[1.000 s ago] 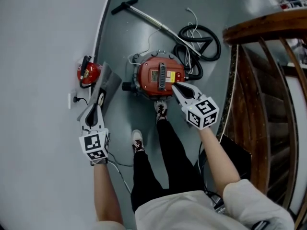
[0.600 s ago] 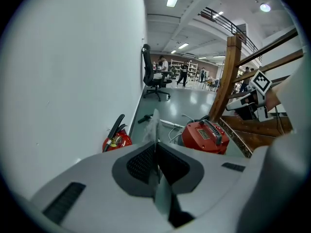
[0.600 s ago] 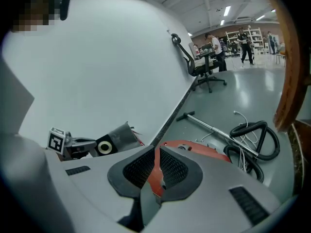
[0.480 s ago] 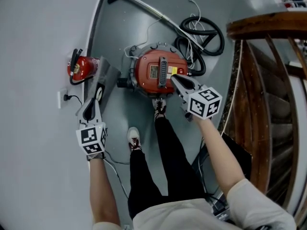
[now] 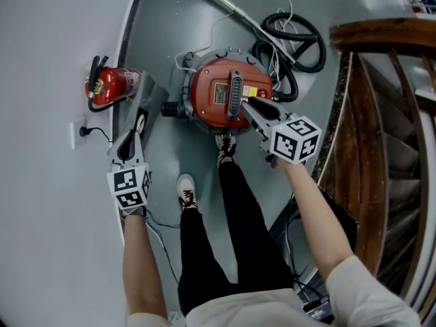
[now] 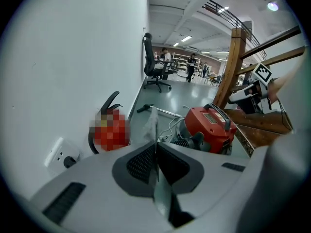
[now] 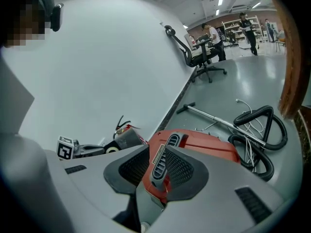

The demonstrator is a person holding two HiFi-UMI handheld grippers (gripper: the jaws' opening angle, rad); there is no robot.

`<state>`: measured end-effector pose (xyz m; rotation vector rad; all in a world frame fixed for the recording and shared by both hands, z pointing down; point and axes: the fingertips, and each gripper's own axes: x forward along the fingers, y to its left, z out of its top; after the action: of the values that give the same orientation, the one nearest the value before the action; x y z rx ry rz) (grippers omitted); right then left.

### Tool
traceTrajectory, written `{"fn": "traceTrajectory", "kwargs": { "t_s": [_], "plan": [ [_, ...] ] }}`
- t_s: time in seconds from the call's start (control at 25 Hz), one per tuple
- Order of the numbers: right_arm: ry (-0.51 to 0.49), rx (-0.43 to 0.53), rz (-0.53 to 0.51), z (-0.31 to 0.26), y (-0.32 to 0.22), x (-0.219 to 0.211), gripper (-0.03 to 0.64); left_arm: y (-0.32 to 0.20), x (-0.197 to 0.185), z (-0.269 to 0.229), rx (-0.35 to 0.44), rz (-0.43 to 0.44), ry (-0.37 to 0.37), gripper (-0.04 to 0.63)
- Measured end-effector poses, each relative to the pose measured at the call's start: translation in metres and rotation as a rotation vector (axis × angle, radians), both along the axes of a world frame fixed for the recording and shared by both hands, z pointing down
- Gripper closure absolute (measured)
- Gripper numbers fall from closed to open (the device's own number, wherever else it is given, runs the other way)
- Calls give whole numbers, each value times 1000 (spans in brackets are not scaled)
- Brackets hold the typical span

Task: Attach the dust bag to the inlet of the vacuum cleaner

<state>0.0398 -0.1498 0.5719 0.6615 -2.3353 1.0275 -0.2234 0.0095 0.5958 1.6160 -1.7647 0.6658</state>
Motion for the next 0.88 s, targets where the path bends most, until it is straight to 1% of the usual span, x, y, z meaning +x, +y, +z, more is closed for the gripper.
{"fn": "traceTrajectory", "kwargs": {
  "t_s": [0.48, 0.76, 0.88],
  "plan": [
    [-25, -33, -35, 26, 2, -3, 506, -14, 10, 44, -13, -66, 56, 575],
    [-33, -24, -62, 33, 8, -8, 506, -20, 18, 68, -29, -67, 84, 577],
    [-31, 6, -78, 35, 8, -7, 505, -23, 25, 74, -24, -57, 101, 577]
  ]
}}
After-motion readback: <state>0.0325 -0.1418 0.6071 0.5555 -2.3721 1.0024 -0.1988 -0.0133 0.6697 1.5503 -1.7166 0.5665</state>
